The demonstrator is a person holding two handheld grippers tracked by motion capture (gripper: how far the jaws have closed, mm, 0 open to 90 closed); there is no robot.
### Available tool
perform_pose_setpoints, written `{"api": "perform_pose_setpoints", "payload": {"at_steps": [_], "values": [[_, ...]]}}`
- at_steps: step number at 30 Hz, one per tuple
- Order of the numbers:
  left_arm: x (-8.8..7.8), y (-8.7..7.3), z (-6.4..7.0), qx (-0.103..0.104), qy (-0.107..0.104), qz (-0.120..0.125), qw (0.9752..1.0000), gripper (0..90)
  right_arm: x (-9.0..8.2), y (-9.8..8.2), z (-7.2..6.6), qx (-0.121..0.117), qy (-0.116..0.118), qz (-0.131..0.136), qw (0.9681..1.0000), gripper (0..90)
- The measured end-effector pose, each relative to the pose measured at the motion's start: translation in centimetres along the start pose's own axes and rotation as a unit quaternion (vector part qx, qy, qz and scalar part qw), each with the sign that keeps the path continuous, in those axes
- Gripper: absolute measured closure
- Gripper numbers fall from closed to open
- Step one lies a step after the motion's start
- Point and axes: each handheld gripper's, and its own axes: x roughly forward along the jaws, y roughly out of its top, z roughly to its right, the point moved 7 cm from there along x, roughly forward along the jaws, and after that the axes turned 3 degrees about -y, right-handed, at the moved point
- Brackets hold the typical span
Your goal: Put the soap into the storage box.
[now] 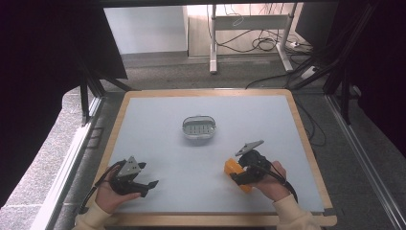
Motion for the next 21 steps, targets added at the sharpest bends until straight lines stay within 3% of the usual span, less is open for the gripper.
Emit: {"api": "perform_pose_setpoints", "payload": {"at_steps": [8, 15, 21], "values": [[0.05, -0.01, -0.05, 0.001, 0.0, -0.001, 1.0, 19.0, 0.44, -0.34, 0.04, 0.006, 0.002, -0.017, 0.9998, 37.4], [-0.03, 0.04, -0.03, 0.001, 0.001, 0.002, 1.0, 19.0, 0.68, -0.65, -0.04, 0.015, 0.004, -0.035, 0.9992, 49.8], [-0.04, 0.07, -0.02, 0.001, 0.002, 0.003, 1.0, 19.1, 0.72, -0.71, -0.19, 0.018, 0.0, -0.047, 0.9987, 54.5]]}}
